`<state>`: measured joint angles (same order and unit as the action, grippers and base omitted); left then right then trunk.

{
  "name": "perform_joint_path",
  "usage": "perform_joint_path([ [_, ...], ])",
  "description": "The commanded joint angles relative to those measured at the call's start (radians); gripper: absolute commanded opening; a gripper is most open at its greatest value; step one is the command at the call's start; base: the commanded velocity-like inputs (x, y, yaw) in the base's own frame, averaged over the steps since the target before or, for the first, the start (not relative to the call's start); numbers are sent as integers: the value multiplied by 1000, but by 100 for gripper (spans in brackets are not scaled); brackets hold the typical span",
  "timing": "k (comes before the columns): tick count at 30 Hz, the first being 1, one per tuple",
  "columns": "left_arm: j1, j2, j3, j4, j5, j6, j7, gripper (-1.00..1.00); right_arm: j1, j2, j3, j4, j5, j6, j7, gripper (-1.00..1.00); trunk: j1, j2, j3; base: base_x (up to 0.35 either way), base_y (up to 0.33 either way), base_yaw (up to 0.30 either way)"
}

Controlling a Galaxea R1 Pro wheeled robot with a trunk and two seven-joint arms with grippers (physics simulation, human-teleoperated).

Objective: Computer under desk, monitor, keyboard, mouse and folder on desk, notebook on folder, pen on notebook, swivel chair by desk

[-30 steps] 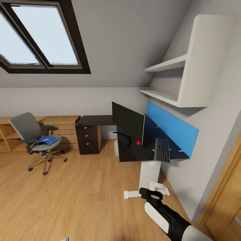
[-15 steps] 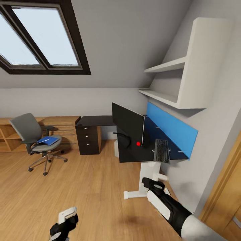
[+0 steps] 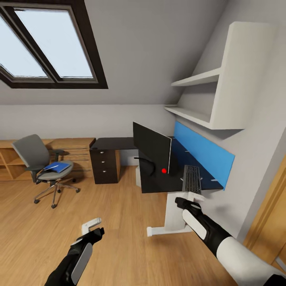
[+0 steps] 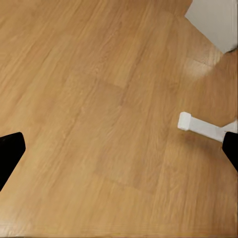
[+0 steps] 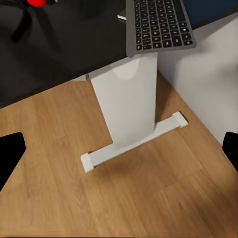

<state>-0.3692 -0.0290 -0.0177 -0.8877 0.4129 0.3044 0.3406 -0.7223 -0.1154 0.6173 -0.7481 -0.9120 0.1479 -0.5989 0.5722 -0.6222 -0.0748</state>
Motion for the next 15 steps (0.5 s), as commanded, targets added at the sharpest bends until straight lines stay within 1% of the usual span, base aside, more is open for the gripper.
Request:
perform_joint_path([
  [1, -2, -3, -7, 1, 11, 1, 8, 100, -2, -1, 7, 2, -3, 4, -3, 100, 0, -2, -2, 0, 0, 0],
  [4, -5, -10, -20, 7, 14, -7, 9, 100, -4, 1, 13, 7, -3, -3, 4, 100, 0, -2, -2, 0, 0, 0],
  [8, -6, -12, -25, 9, 15, -12, 9, 100, -4, 3, 16, 2, -5, -15, 7, 100, 0, -2, -2, 0, 0, 0],
  [15, -7, -12, -29, -55, 14, -16, 11, 100, -3, 3, 17, -20, -9, -29, 8, 100, 0, -2, -2, 0, 0, 0],
])
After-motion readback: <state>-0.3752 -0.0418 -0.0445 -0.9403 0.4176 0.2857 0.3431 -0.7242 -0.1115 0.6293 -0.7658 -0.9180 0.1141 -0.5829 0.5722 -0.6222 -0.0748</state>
